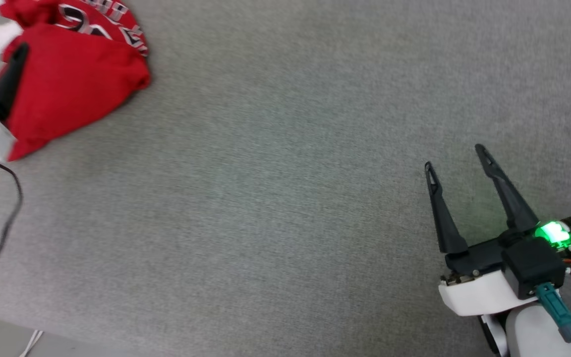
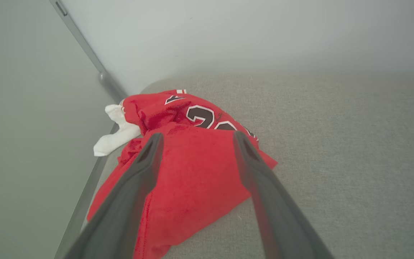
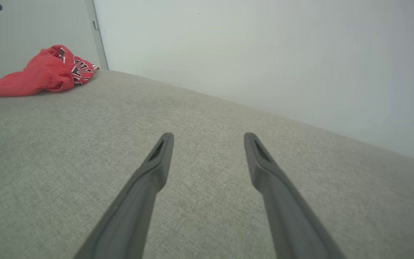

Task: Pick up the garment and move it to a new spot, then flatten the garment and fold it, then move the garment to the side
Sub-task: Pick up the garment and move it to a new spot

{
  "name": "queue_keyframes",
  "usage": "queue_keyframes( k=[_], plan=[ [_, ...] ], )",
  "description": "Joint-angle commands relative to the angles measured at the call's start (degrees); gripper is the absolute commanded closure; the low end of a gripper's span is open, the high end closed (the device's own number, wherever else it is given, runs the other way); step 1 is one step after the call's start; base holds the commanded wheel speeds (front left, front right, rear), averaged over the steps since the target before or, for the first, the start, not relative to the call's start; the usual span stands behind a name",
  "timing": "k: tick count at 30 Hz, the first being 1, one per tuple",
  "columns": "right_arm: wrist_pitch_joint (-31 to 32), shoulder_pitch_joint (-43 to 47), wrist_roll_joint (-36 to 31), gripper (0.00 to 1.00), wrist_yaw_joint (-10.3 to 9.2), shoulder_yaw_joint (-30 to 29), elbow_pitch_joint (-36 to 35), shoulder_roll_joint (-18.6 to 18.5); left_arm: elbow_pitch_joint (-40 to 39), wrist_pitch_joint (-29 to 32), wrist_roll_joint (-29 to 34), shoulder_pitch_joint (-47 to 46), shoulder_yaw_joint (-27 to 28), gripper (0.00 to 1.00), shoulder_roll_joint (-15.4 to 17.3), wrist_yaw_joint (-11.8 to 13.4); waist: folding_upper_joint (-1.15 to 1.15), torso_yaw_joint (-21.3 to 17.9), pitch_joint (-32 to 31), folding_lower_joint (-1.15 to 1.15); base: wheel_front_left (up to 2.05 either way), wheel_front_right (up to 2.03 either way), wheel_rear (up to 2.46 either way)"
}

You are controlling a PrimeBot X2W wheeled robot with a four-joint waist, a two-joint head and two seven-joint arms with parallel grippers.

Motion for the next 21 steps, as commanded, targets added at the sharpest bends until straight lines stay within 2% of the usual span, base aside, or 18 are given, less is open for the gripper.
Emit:
queue_keyframes(
  k=[1, 4, 10, 17, 21],
  plan=[
    [-0.14, -1.01, -0.52, 0.0, -0.02, -0.44, -0.86, -0.11, 1.33, 3.78, -3.14, -2.85, -1.09, 0.0, 2.02, 0.12, 0.0, -3.67, 4.96, -0.01, 0.0, 0.0, 0.0],
    [-0.13, -1.27, -0.83, 0.0, -0.02, -1.22, -2.29, -0.1, 3.96, 13.41, -9.88, -7.93, -4.41, 0.0, 6.21, 0.11, 0.0, -5.17, 7.37, -0.01, 0.0, 0.0, 0.0],
    [-0.11, -1.04, -0.98, 0.0, -0.02, -0.95, -3.4, -0.1, 9.25, 26.39, -19.86, -14.49, -6.97, 0.0, 9.43, 0.11, 0.0, -7.51, 10.84, -0.01, 0.0, 0.0, 0.0],
    [-0.04, -1.91, 0.1, 0.0, -0.03, 0.29, -3.82, -0.2, 13.72, 31.6, -23.45, -17.34, -10.03, 0.0, 10.21, 0.11, 0.0, -9.89, 13.03, -0.01, 0.0, 0.0, 0.0],
    [0.09, -1.76, 0.17, 0.0, -0.05, 0.04, -3.82, -0.26, 15.48, 32.95, -23.06, -16.68, -13.1, 0.0, 10.73, 0.12, 0.0, -10.64, 13.42, -0.01, 0.0, 0.0, 0.0]
  ],
)
